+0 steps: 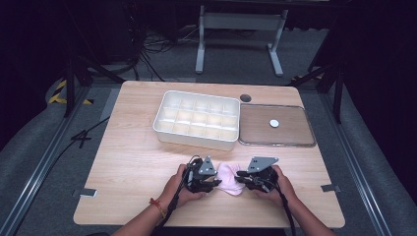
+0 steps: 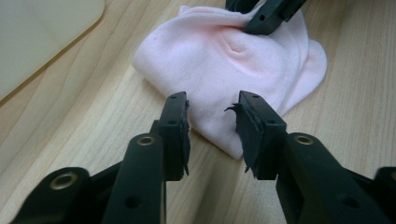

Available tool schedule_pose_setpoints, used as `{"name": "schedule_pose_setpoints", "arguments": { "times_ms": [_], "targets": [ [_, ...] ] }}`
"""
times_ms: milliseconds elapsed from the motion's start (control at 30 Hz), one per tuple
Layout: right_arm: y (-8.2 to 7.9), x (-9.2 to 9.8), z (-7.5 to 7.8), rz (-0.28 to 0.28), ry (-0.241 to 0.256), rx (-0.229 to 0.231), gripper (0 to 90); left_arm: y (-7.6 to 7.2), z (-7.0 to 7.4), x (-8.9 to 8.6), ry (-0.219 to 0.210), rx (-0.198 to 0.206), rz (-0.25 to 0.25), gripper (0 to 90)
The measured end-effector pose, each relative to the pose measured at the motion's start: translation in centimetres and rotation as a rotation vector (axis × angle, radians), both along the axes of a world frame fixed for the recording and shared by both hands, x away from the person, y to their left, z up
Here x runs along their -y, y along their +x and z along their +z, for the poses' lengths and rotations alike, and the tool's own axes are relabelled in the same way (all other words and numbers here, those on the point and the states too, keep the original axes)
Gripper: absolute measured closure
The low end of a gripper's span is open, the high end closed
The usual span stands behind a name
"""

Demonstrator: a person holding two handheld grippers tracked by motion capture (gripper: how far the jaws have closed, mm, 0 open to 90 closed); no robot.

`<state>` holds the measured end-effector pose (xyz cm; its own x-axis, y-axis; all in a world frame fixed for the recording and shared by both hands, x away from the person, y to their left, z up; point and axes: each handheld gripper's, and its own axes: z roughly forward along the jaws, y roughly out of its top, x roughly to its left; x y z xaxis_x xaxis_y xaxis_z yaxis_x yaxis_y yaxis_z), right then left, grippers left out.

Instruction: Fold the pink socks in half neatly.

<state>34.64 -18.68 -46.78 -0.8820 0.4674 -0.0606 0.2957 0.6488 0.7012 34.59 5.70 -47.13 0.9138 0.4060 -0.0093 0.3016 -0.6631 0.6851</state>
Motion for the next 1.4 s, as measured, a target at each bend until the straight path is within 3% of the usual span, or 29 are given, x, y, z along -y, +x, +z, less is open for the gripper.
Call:
{"name": "schedule_pose_setpoints", "arguments": {
  "times_ms": [133, 367, 533, 667, 700, 833, 933, 1033, 1233, 1400],
  "targets": [
    [-0.1, 0.0, 0.0, -0.001, -0.002, 0.001, 76.8, -0.2, 0.2, -0.1, -0.021, -0.028, 0.016, 61.3],
    [-0.1, 0.0, 0.0, -0.004, -0.001, 0.002, 76.3, -0.3, 0.5, -0.1, -0.050, -0.038, 0.052, 57.5],
    [-0.2, -0.1, 0.3, -0.014, -0.008, 0.021, 69.2, 0.0, -0.2, 0.0, -0.035, -0.062, 0.059, 57.2],
    [-0.4, 0.1, 0.9, -0.023, 0.009, 0.054, 71.5, 0.0, -0.2, 0.0, -0.031, -0.056, 0.059, 57.0],
    [-0.6, 0.2, 1.5, -0.028, 0.034, 0.083, 74.1, 0.1, -0.3, 0.0, -0.033, -0.057, 0.056, 56.9],
    [-1.0, 0.1, 2.1, -0.022, 0.065, 0.118, 77.2, 0.2, -0.3, -0.1, -0.040, -0.068, 0.061, 56.4],
    [-1.4, -0.4, 2.2, 0.002, 0.061, 0.138, 78.6, 0.2, -0.3, -0.1, -0.037, -0.065, 0.060, 56.2],
    [-1.5, -0.9, 1.8, 0.028, 0.031, 0.130, 80.4, 0.2, -0.3, -0.1, -0.037, -0.063, 0.057, 56.0],
    [-1.1, -1.4, 0.4, 0.062, -0.076, 0.101, 84.2, 0.5, -0.4, -0.4, -0.046, -0.073, 0.061, 54.9],
    [-0.7, -1.3, 0.0, 0.055, -0.046, 0.052, 84.8, 0.9, -0.3, -0.9, -0.070, -0.124, 0.111, 50.3]
  ]
}}
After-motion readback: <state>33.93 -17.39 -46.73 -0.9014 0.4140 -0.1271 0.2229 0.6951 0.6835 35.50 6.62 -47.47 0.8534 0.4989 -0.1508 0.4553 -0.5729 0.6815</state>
